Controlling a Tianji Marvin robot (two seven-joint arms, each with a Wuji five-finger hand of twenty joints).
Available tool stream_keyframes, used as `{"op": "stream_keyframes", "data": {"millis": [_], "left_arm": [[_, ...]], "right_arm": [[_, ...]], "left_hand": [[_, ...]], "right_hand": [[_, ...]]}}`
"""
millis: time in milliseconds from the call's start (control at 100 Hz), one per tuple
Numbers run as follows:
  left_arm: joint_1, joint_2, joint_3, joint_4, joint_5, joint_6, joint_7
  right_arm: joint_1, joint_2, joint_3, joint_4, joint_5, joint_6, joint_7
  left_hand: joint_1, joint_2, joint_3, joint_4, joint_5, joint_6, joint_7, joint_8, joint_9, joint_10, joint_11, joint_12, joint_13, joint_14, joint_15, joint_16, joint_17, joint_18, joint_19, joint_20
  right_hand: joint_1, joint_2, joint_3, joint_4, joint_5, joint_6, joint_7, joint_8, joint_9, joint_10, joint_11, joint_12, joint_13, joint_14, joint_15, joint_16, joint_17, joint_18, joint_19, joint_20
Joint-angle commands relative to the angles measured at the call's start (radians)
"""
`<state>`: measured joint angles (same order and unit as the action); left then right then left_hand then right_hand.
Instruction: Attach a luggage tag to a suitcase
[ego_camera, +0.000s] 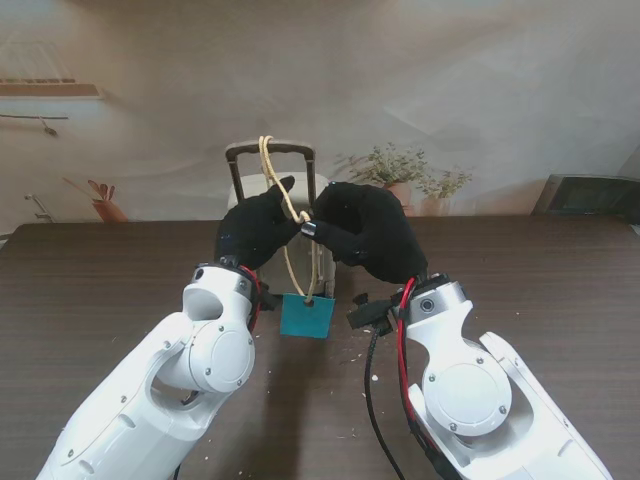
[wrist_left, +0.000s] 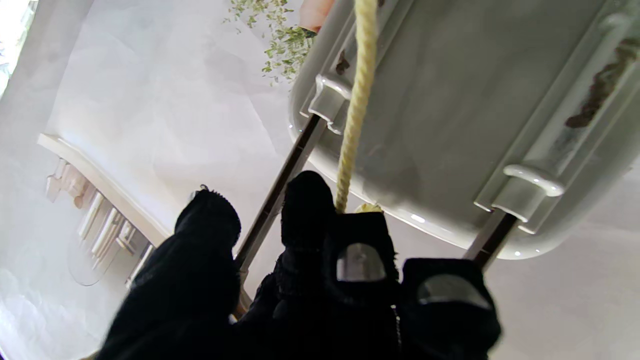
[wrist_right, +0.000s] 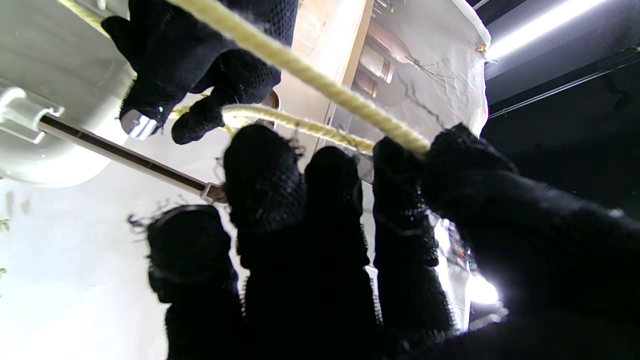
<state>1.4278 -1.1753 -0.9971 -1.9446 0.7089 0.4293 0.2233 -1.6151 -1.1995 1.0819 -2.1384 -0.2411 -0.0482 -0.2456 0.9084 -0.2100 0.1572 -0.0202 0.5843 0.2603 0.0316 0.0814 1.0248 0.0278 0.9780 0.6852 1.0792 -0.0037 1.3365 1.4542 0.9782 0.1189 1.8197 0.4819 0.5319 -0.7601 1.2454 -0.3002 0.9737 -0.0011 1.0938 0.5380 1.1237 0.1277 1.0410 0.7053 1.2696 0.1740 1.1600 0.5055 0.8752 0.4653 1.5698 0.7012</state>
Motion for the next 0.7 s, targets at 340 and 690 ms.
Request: {"op": "stream_keyframes", "data": {"millis": [340, 690], "left_arm": [[0.005, -0.004, -0.011, 0.002, 0.043, 0.078, -0.008], [0.062, -0.007, -0.05, -0.024, 0.071, 0.091, 0.041]], "right_arm": [[-0.01, 0.002, 0.009, -0.005, 0.003, -0.004, 0.011], [-0.006, 0.001, 0.001, 0.001, 0.005, -0.003, 0.009]], "left_hand": [[0.038, 0.084, -0.074, 0.019, -0.077, 0.015, -0.034, -0.03, -0.013, 0.082, 0.005, -0.017, 0.005, -0.023, -0.036, 0.105, -0.024, 0.025, 0.13, 0.013], [0.031, 0.084, -0.087, 0.026, -0.062, 0.036, -0.028, -0.03, -0.03, 0.087, -0.008, -0.022, -0.008, -0.014, -0.046, 0.116, -0.04, 0.033, 0.122, 0.024]], "right_hand": [[0.044, 0.021, -0.003, -0.008, -0.017, -0.056, 0.021, 0.021, -0.022, 0.001, 0.017, 0.009, 0.036, 0.001, -0.003, -0.011, -0.001, -0.012, 0.045, 0.019], [0.044, 0.02, -0.001, -0.008, -0.017, -0.057, 0.021, 0.021, -0.023, 0.002, 0.016, 0.008, 0.035, 0.001, -0.002, -0.01, 0.0, -0.013, 0.045, 0.02]]}}
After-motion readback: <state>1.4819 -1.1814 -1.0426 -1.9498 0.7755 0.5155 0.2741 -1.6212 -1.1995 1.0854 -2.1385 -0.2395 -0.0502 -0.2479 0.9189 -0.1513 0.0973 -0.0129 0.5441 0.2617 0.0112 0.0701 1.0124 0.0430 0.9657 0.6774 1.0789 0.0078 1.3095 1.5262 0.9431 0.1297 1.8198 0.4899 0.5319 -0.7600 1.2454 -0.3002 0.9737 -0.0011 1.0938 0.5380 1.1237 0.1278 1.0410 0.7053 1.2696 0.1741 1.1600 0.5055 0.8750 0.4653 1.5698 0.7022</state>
